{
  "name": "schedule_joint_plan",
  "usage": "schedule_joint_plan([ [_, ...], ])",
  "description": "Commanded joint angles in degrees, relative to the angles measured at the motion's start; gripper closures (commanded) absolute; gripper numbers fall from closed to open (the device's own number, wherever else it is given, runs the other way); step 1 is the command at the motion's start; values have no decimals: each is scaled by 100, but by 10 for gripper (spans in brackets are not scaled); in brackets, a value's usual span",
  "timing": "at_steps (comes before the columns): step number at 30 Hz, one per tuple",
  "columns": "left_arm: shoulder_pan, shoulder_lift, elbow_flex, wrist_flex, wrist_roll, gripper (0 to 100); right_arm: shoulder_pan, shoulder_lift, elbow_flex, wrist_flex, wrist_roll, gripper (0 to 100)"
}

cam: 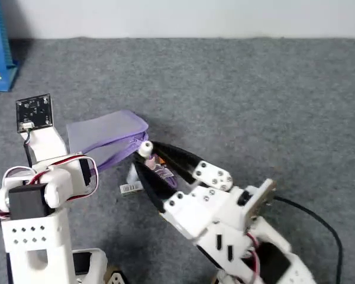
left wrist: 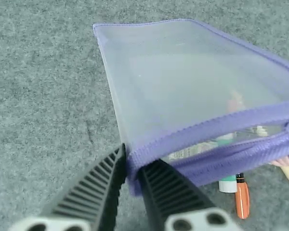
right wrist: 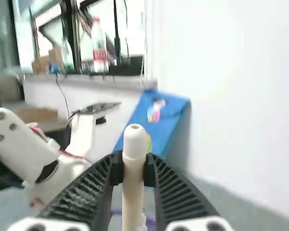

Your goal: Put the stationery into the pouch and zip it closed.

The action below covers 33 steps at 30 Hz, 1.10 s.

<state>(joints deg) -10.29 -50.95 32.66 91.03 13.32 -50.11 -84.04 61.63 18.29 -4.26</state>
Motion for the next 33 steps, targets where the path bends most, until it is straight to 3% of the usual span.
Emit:
schedule_joint_plan([
  [1,0,79,-303,-123,53,988,-48,84,527,-1842,325,991],
  [10,0,88,-303,-158,62,988,-48,1604,853,-3960,545,991],
  [16,0,88,-312,-158,62,988,-22,2422,1046,-4154,554,991],
  [20,0,88,-312,-158,62,988,-13,2870,1081,-3952,686,973],
  [26,0,88,-312,-158,62,988,-13,2932,1029,-3389,853,730],
  [33,0,88,-312,-141,53,988,31,1868,466,-1420,615,779],
])
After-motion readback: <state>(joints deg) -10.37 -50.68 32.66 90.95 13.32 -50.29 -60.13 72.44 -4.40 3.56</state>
